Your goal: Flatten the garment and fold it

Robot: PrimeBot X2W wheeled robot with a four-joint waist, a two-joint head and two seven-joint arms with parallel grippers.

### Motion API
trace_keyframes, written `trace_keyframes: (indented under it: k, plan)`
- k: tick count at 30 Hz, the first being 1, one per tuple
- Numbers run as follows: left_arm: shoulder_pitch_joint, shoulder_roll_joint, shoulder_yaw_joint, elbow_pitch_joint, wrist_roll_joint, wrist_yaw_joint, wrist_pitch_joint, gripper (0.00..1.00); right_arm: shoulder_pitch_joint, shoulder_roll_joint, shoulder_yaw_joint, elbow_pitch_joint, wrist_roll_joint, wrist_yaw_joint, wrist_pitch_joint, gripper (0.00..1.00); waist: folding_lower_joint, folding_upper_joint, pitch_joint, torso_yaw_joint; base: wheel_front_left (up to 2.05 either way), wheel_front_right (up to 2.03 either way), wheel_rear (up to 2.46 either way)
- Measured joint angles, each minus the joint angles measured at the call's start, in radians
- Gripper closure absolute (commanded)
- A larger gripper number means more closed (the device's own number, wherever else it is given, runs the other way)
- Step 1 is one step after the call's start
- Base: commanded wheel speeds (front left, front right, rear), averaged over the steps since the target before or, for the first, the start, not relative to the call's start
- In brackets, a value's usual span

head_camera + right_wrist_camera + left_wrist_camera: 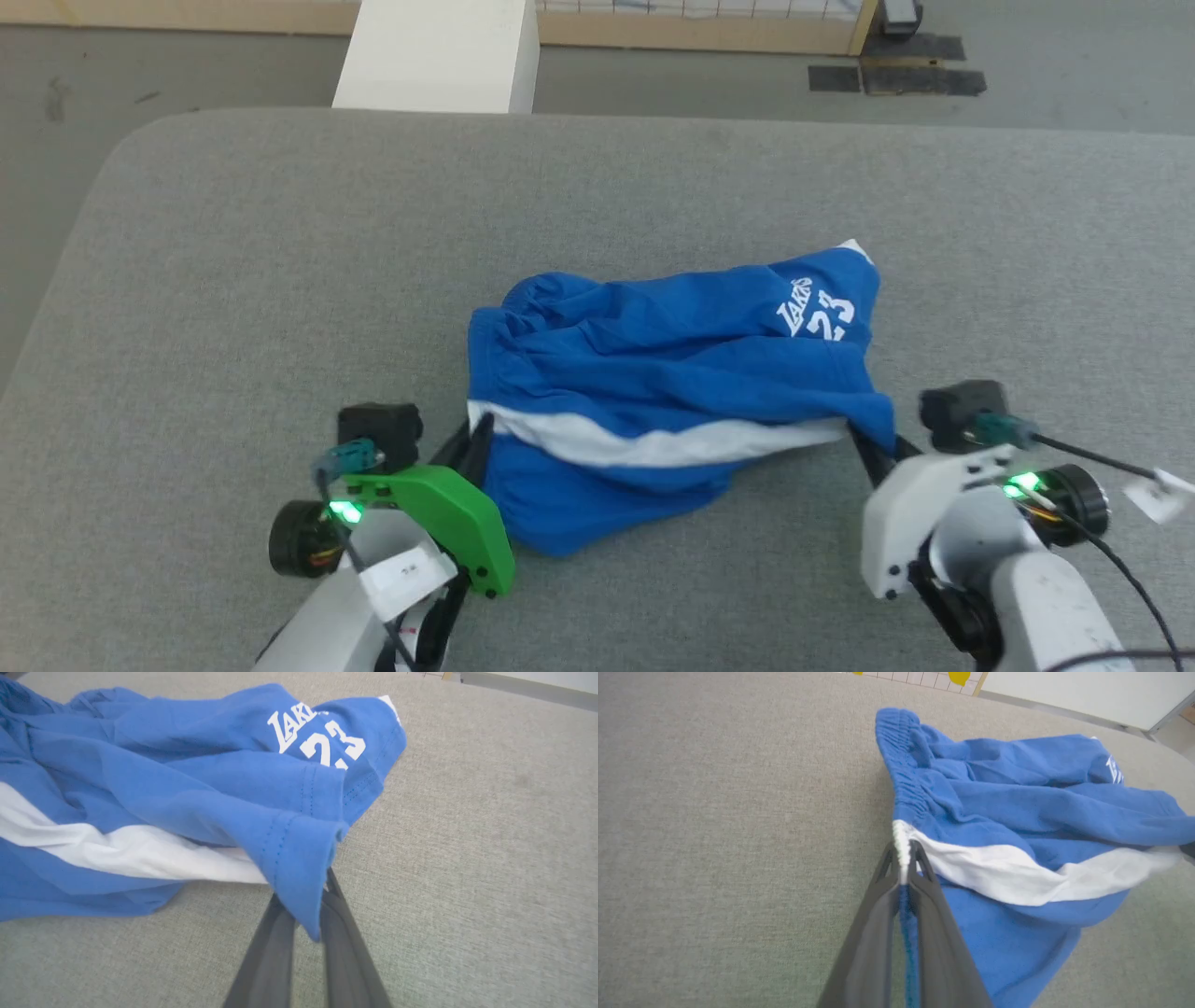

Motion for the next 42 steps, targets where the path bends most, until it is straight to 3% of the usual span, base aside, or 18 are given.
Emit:
trace_keyframes:
  k: [4,10,15,18,23,28,35,42]
  plan:
    - [0.002,0.001,0.023,-0.048,0.001,-0.005,-0.066,1.0,0.063,0.0,-0.036,-0.083,0.034,0.0,-0.041,1.0,0.0,0.0,-0.023,-0.01,0.0,0.0,0.0]
    - [-0.002,0.012,0.064,-0.161,-0.042,-0.046,-0.101,1.0,0.112,-0.001,-0.044,-0.214,0.049,0.0,-0.017,1.0,0.0,0.0,-0.052,-0.033,0.0,0.0,0.0]
    - [-0.096,0.048,0.083,-0.22,-0.094,-0.108,-0.029,1.0,0.039,-0.003,-0.002,-0.294,-0.013,0.0,0.098,1.0,0.0,0.0,-0.049,-0.055,0.0,0.0,0.0]
    - [-0.192,0.061,0.091,-0.226,-0.133,-0.146,0.034,1.0,-0.09,-0.046,0.045,-0.302,-0.005,0.0,0.17,1.0,0.0,0.0,-0.03,-0.062,0.0,0.0,0.0]
    - [-0.384,0.068,0.142,-0.163,-0.189,-0.176,0.099,1.0,-0.365,-0.143,0.09,-0.237,0.027,0.0,0.234,1.0,0.0,0.0,0.024,-0.072,0.0,0.0,0.0]
    - [-0.578,0.069,0.181,-0.054,-0.191,-0.188,0.106,1.0,-0.627,-0.189,0.136,-0.125,0.037,0.0,0.24,1.0,0.0001,0.0,0.095,-0.08,0.0,0.0,0.0]
    - [-0.816,0.062,0.232,0.113,-0.154,-0.186,0.02,1.0,-0.939,-0.172,0.156,0.043,-0.039,0.0,0.126,1.0,0.0002,0.0,0.202,-0.091,0.0,0.0,0.0]
    - [-0.996,0.036,0.275,0.204,-0.113,-0.188,-0.129,1.0,-1.137,-0.088,0.067,0.125,-0.187,0.0,-0.071,1.0,0.0002,0.0,0.293,-0.101,0.0,0.0,0.0]
